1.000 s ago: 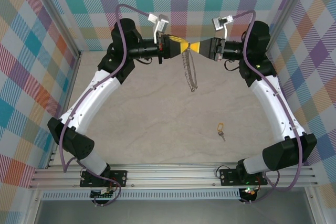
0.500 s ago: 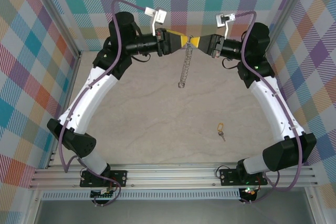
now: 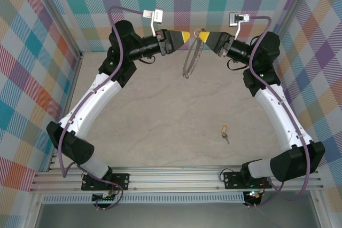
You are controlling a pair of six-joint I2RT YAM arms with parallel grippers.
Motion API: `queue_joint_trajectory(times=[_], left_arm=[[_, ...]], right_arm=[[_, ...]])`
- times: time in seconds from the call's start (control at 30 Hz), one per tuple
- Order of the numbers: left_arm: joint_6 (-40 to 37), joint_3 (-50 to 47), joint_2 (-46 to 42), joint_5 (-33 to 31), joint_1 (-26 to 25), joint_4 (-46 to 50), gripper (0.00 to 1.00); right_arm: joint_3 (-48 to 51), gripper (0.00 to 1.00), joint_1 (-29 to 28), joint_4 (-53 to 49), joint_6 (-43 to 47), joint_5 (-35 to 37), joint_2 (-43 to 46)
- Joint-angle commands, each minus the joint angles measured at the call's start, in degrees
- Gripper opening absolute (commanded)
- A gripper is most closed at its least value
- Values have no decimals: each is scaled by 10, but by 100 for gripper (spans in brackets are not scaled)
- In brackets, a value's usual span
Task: Put the keys on the keyring
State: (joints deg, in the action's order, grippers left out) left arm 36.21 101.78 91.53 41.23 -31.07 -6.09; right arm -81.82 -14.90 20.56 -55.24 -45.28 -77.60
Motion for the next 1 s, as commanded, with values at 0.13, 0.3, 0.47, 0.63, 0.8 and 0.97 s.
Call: queue_joint_trajectory(times=[0.13, 0.3, 0.47, 0.63, 0.8, 0.97], left_arm=[[43, -5, -5, -4, -6, -75, 50], [50, 6, 7, -1, -6, -78, 50], [53, 10, 14, 2, -6, -80, 50], [56, 22, 24, 6, -6, -81, 50], [56, 31, 31, 9, -6, -82, 50], [56, 35, 35, 12, -5, -84, 44]], right_arm=[[5, 0, -2, 93, -56, 13, 8], [6, 0, -5, 110, -71, 10, 0], [1, 0, -13, 115, -73, 8, -7], [-8, 0, -26, 115, -72, 7, -16], [-12, 0, -32, 112, -70, 10, -21], [-14, 0, -33, 108, -66, 10, -23]])
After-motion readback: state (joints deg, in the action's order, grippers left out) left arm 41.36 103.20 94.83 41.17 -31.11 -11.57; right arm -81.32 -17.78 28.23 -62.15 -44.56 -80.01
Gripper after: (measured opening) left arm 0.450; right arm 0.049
